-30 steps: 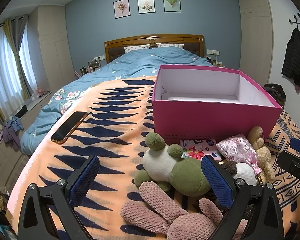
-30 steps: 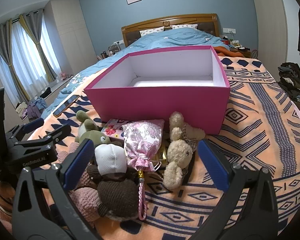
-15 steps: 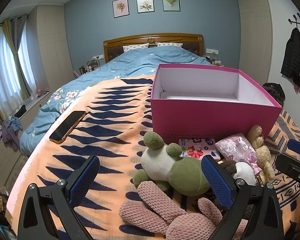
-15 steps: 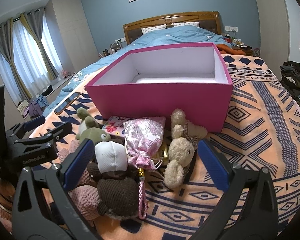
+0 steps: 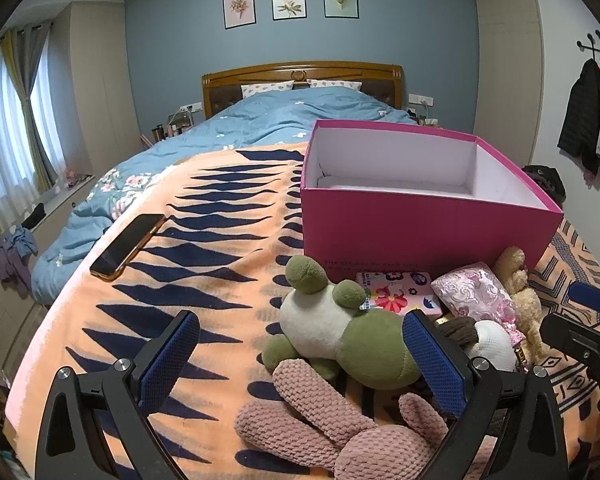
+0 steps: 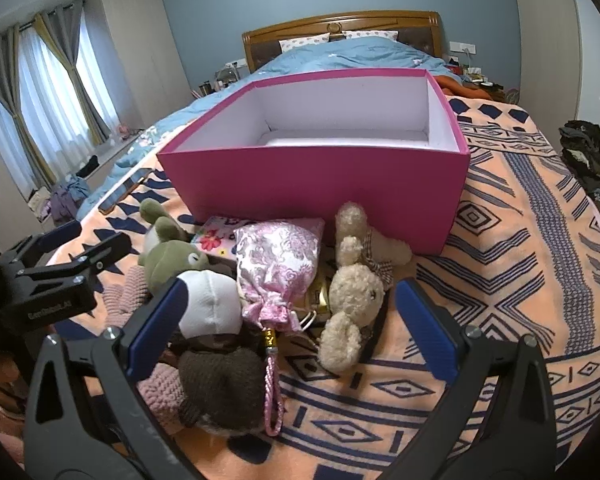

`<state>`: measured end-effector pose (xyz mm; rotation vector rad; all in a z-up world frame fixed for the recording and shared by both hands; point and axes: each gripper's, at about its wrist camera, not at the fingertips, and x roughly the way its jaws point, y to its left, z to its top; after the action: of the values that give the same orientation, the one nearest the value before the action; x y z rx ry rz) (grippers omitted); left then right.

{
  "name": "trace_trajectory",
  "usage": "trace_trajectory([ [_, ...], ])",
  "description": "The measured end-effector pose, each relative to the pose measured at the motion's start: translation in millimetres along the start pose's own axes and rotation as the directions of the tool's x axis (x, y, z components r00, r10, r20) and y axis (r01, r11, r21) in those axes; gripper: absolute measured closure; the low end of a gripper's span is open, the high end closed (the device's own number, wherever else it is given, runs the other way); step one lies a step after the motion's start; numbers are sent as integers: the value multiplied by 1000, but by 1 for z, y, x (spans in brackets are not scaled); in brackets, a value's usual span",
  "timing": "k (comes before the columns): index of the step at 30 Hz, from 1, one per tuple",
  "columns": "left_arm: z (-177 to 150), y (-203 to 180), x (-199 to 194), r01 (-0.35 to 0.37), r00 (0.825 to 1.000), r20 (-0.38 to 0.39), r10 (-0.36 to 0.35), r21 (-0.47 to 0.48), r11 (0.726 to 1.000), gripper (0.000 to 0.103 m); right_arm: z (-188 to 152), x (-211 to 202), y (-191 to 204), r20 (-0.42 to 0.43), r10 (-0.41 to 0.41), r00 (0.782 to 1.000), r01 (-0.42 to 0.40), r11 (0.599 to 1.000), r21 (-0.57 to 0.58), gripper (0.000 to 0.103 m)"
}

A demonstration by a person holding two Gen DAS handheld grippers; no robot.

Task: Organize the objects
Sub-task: 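Move the right gripper toward the brown knit monkey in the toy pile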

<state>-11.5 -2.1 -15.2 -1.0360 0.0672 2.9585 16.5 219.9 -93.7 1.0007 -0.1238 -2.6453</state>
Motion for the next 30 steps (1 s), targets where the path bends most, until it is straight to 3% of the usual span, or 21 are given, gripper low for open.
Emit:
trace_trajectory([
  [10, -2, 0, 3, 7, 1000, -13, -7, 2, 1000, 0, 1, 3, 7, -10, -39, 999, 39, 998, -40, 0],
  [26, 4, -5, 14, 40, 999, -23, -39, 44, 998, 0, 3, 15, -9, -49, -10, 999, 8, 999, -38, 0],
  [30, 5, -3, 20, 79, 996, -44, -76, 59, 995, 0, 4, 20, -17, -68, 2, 998, -3, 1000, -15, 0],
])
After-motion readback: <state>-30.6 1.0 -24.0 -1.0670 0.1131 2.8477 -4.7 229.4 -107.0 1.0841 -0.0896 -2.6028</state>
